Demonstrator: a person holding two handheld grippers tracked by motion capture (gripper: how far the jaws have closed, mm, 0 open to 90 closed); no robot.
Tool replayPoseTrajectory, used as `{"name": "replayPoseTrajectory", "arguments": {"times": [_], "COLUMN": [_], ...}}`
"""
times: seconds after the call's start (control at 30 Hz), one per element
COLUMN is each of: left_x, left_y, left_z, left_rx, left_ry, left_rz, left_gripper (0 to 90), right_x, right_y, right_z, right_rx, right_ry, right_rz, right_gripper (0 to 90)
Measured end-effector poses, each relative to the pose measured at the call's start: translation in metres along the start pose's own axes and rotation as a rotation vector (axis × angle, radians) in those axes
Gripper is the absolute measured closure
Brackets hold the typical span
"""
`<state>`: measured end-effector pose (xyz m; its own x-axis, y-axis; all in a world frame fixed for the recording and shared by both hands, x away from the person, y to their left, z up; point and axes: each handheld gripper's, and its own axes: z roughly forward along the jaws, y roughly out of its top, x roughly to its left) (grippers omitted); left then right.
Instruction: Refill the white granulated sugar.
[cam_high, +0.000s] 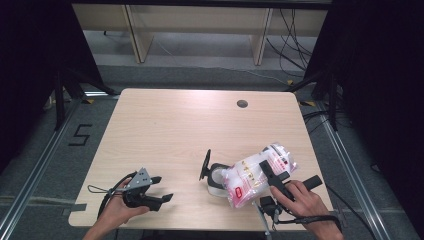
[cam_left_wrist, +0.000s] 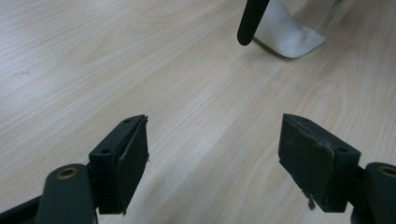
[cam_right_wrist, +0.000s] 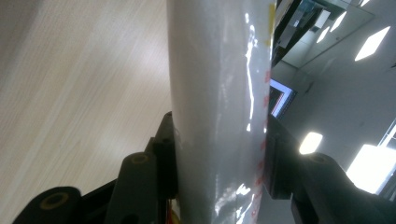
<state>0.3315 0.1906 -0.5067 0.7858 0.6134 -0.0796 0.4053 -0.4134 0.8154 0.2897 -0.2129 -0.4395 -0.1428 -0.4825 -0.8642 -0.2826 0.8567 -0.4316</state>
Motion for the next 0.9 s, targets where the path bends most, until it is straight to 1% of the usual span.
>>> {"name": "replayPoseTrajectory", "arguments": {"times": [0.1, 0.27, 0.3, 0.33, 0.5, 0.53, 0.6, 0.63, 0.67, 0.7, 0.9], "left_x": [0.0003, 0.0006, -0.0009, -0.0011, -0.0012, -0.0011, -0.0010, 0.0005, 0.0004, 0.0002, 0.0006], "left_y": [-0.0001, -0.0002, -0.0008, -0.0008, -0.0009, -0.0009, -0.0007, -0.0002, -0.0002, -0.0002, -0.0002], "left_z": [0.0000, -0.0001, 0.0004, 0.0006, 0.0006, 0.0006, 0.0003, -0.0001, -0.0001, -0.0002, -0.0002], "left_rx": [0.005, 0.011, 0.008, 0.008, 0.009, 0.009, 0.009, 0.012, 0.011, 0.010, 0.012], "left_ry": [0.000, -0.001, -0.003, -0.002, -0.003, -0.003, -0.003, -0.002, -0.002, -0.005, -0.002], "left_rz": [0.006, 0.008, -0.018, -0.021, -0.022, -0.022, -0.018, 0.008, 0.008, 0.006, 0.008], "left_gripper": [24.1, 24.1, 24.1, 24.1, 24.1, 24.1, 24.1, 24.1, 24.1, 24.1, 24.2], "right_x": [0.0008, 0.0012, 0.0011, -0.0002, -0.0002, -0.0007, 0.0004, 0.0002, 0.0002, 0.0030, 0.0036], "right_y": [-0.0002, -0.0002, -0.0002, -0.0003, 0.0001, 0.0000, 0.0002, 0.0000, 0.0000, -0.0002, -0.0002], "right_z": [-0.0001, 0.0013, 0.0015, 0.0027, 0.0027, 0.0026, 0.0030, 0.0030, 0.0032, 0.0020, 0.0017], "right_rx": [0.003, 0.004, 0.003, -0.014, -0.011, -0.011, -0.013, -0.014, -0.015, 0.006, 0.011], "right_ry": [0.000, 0.013, 0.012, 0.006, 0.005, 0.003, 0.003, -0.001, 0.000, 0.011, 0.009], "right_rz": [0.008, -0.015, -0.020, -0.041, -0.041, -0.048, -0.035, -0.039, -0.043, -0.008, -0.003], "right_gripper": [58.9, 60.8, 60.9, 60.9, 61.0, 61.0, 61.0, 61.0, 61.1, 61.1, 61.2]}}
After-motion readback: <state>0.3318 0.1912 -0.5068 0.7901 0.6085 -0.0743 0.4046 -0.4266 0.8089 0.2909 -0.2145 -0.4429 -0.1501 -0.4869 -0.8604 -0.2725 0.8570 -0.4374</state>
